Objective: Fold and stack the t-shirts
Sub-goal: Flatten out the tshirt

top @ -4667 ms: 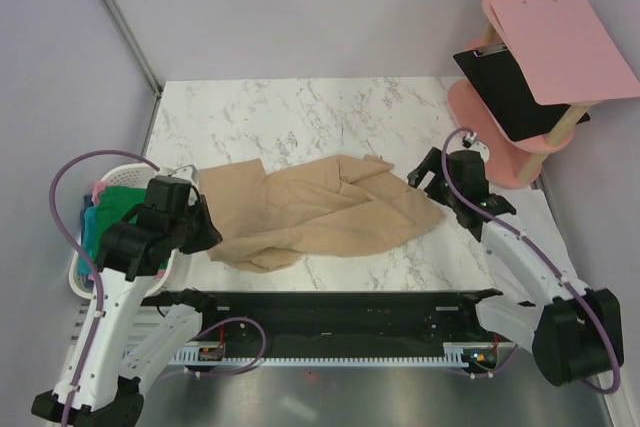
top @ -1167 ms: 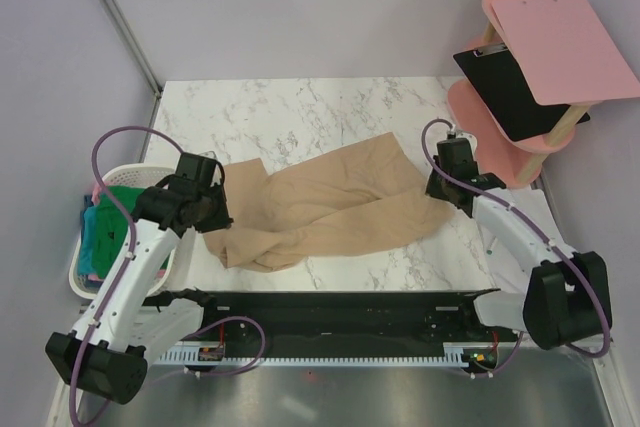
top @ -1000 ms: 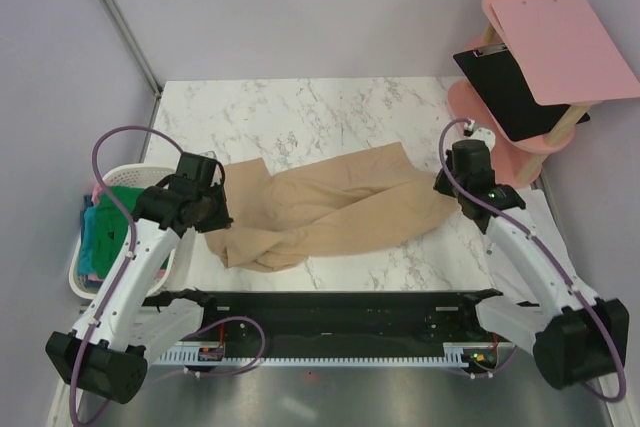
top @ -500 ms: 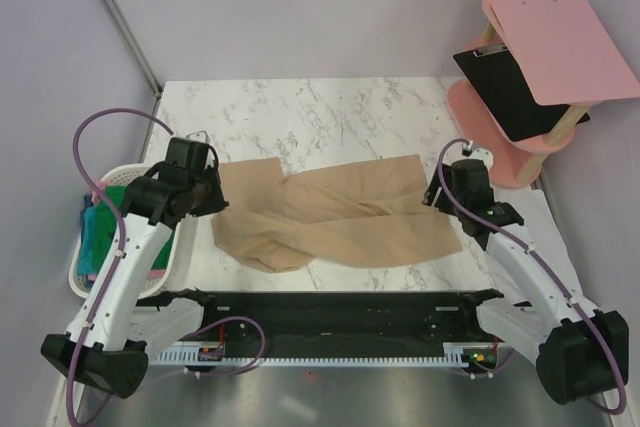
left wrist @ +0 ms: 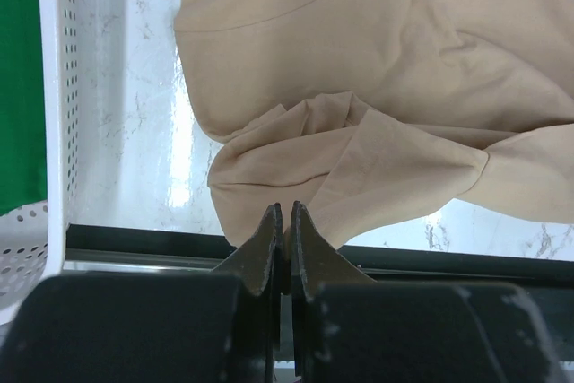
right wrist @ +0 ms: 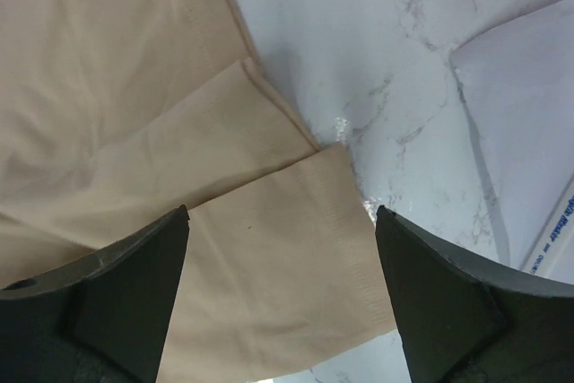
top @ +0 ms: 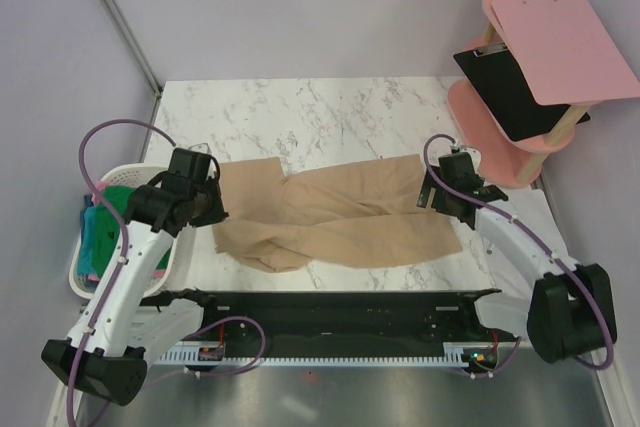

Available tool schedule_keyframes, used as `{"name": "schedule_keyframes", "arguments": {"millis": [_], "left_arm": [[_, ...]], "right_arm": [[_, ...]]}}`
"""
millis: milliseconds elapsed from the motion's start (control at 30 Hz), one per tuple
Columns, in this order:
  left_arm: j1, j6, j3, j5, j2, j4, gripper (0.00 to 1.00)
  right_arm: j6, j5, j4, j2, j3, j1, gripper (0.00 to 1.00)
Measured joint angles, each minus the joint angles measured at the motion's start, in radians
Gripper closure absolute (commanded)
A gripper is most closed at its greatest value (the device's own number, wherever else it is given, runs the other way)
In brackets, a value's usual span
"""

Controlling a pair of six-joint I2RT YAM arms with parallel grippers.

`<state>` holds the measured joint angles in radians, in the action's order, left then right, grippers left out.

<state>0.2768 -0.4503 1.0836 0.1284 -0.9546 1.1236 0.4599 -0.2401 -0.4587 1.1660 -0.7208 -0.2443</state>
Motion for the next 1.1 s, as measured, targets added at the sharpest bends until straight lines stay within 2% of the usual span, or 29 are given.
{"name": "schedule_keyframes", "arguments": {"millis": [67,100,133,433,467,500,567,867,1100], "left_arm": [[0.000,0.000,0.001,0.008,-0.003,0.001,0.98],[0.000,0.000,0.004,0.013,-0.007,0.005,0.98],[0.000,0.000,0.008,0.019,-0.013,0.006,0.98],[0.000,0.003,0.072,0.028,-0.050,0.011,0.98],[0.000,0.003,0.072,0.029,-0.051,0.011,0.98],[0.000,0.003,0.072,0.029,-0.052,0.011,0.98],[0.000,0.003,0.072,0.029,-0.055,0.011,0.98],[0.000,0.003,0.072,0.030,-0.062,0.011,0.98],[0.000,0.003,0.052,0.037,-0.074,0.006,0.98]], "right_arm": [[-0.001,-0.038,-0.019,0.089,-0.034,0.003,0.17],[0.000,-0.055,-0.025,0.131,-0.048,0.006,0.31],[0.001,-0.069,-0.028,0.166,-0.058,0.012,0.37],[0.029,-0.125,-0.039,0.322,-0.070,0.052,0.45],[0.031,-0.126,-0.035,0.333,-0.070,0.052,0.53],[0.031,-0.126,-0.028,0.335,-0.070,0.054,0.66],[0.031,-0.117,-0.014,0.335,-0.067,0.055,1.00],[0.041,-0.078,0.002,0.295,-0.049,0.061,1.00],[0.041,-0.048,-0.084,0.085,-0.066,0.061,1.00]]}}
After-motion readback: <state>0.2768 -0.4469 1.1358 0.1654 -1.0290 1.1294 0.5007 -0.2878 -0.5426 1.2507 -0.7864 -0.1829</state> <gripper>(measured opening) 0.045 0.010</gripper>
